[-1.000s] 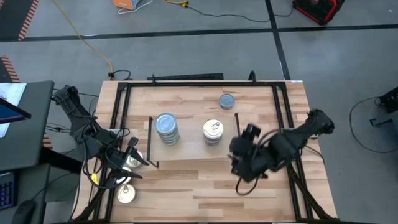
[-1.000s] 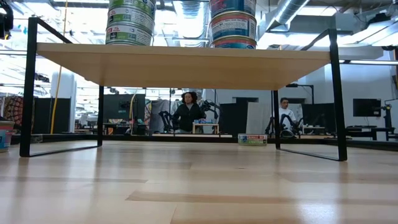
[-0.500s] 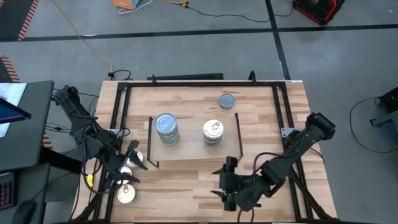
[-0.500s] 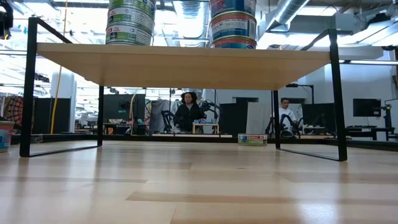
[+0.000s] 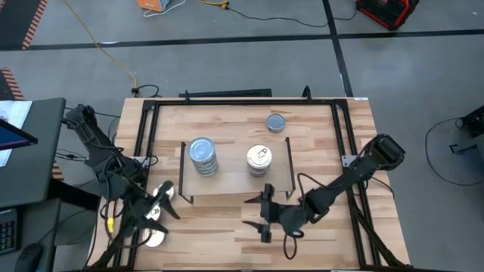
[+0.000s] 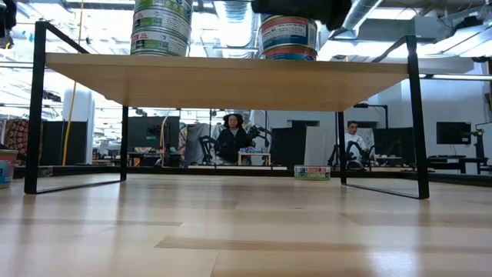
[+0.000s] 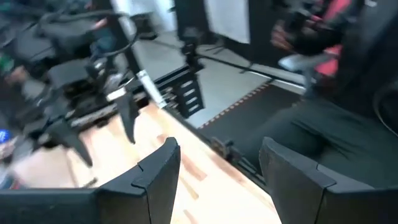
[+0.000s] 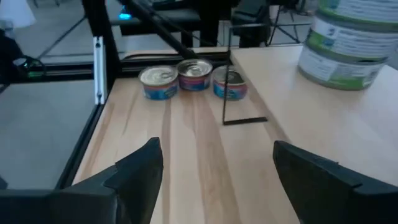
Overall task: Stack canned seafood by type on shelf
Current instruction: Stack the blue tuna can on top of the blue tuna can on the shelf
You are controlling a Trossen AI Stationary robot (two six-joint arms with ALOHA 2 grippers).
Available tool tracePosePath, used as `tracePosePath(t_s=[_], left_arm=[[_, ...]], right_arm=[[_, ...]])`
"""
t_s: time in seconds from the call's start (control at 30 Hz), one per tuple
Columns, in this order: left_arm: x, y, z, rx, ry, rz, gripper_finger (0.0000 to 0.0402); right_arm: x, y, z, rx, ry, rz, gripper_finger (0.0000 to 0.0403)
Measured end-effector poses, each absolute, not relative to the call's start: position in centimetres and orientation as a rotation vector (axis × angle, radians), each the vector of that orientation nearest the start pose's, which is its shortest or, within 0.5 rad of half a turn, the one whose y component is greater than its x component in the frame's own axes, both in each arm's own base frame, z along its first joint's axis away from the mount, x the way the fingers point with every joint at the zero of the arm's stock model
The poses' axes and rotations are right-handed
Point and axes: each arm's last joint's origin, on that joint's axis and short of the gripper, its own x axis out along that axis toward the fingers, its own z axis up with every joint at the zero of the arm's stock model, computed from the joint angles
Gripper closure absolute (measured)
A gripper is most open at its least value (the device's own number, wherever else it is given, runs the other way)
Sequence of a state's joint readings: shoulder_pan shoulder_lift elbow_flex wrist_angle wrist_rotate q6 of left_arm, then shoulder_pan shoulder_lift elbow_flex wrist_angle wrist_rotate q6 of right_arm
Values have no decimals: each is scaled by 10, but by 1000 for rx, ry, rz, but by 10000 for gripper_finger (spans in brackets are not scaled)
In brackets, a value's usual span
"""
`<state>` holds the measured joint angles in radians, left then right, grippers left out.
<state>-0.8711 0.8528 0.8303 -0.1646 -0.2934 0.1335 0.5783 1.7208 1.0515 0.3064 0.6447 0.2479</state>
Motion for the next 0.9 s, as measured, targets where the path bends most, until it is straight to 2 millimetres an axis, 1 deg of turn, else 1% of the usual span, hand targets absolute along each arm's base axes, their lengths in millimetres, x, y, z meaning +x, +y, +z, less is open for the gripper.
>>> tracePosePath(t_s=[0.1,0.23,0.33,0.4,0.5,0.6,0.67,0.73,0.8,0.9], left_arm=[[128,-136,339,165,138,-508,191],[129,-133,341,104,138,-391,191],[131,-134,338,91,153,-373,191],[131,-137,333,72,210,-419,191],[129,-142,324,1,328,-602,191],[126,-148,320,-154,454,-760,191],[125,-151,319,-273,536,-805,191],[126,-152,316,-350,604,-790,191],[126,-152,308,-431,716,-706,191],[126,-152,290,-575,941,-521,191]], right_arm=[[326,181,223,76,303,-120,76],[329,176,224,107,292,-136,76],[330,176,225,90,288,-117,76],[330,177,230,53,291,-78,76],[329,177,249,-16,289,-44,76],[325,175,279,-91,258,-18,76],[320,172,302,-142,215,-8,76],[312,168,323,-195,164,-2,76],[303,162,341,-226,114,-2,76],[293,156,356,-191,77,-8,76]])
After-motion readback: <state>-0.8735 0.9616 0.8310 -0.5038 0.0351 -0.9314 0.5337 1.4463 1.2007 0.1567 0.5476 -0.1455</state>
